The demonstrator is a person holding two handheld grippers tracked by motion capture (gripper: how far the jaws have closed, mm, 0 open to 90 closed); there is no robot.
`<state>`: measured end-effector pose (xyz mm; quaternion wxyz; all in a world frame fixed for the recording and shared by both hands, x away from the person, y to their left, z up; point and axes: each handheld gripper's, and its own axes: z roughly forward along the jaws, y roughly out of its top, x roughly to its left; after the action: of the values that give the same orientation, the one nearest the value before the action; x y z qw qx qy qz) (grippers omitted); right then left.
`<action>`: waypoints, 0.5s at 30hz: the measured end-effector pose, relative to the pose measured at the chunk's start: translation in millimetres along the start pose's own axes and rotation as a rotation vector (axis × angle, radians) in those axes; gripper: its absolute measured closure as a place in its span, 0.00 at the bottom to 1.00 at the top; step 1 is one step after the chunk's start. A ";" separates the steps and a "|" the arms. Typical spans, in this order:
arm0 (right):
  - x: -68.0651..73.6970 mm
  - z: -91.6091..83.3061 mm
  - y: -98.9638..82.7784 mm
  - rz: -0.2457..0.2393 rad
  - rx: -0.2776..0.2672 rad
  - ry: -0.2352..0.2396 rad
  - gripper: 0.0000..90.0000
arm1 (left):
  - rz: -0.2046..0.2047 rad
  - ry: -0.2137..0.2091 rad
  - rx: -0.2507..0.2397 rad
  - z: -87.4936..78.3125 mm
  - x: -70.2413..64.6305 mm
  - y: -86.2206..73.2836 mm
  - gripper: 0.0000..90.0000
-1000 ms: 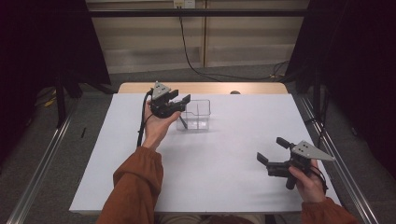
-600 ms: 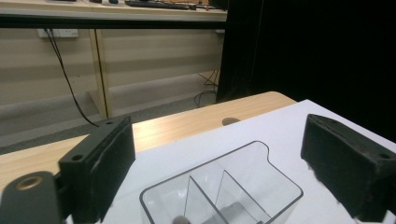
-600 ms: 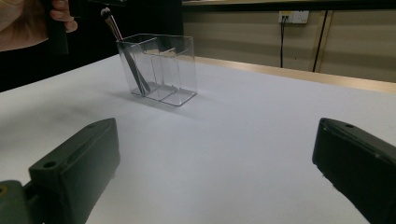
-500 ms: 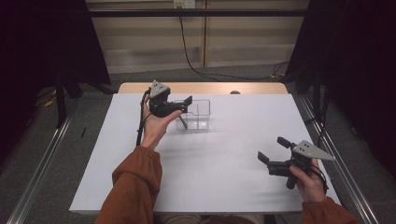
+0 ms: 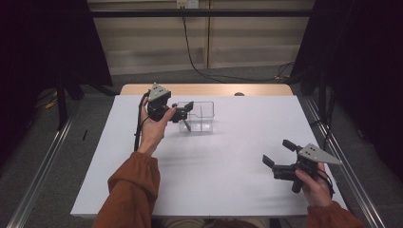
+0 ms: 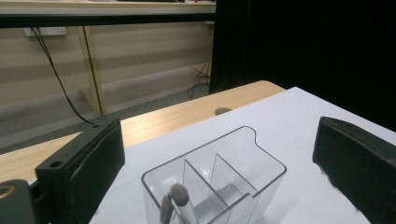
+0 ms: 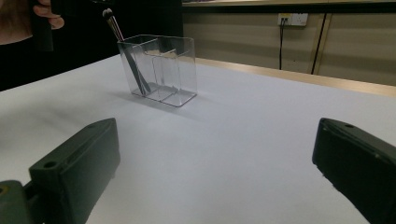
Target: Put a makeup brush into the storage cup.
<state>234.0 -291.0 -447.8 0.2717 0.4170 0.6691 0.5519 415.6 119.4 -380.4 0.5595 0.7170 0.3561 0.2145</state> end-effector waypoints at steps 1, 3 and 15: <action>0.2 -0.2 0.0 -0.002 -0.001 -0.001 0.01 | 0.003 0.006 -0.001 -2.3 0.2 -0.4 0.03; 0.1 0.0 0.1 -0.002 -0.001 -0.003 0.01 | 0.010 0.011 -0.002 -5.4 0.4 -1.0 0.03; -0.3 0.8 0.7 -0.011 -0.001 -0.005 0.01 | 0.021 0.014 -0.029 -26.1 -2.2 -2.0 0.03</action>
<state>235.0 -290.7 -447.3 0.2766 0.4143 0.6705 0.5498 395.2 135.0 -374.7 0.5651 0.7109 0.3494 0.2305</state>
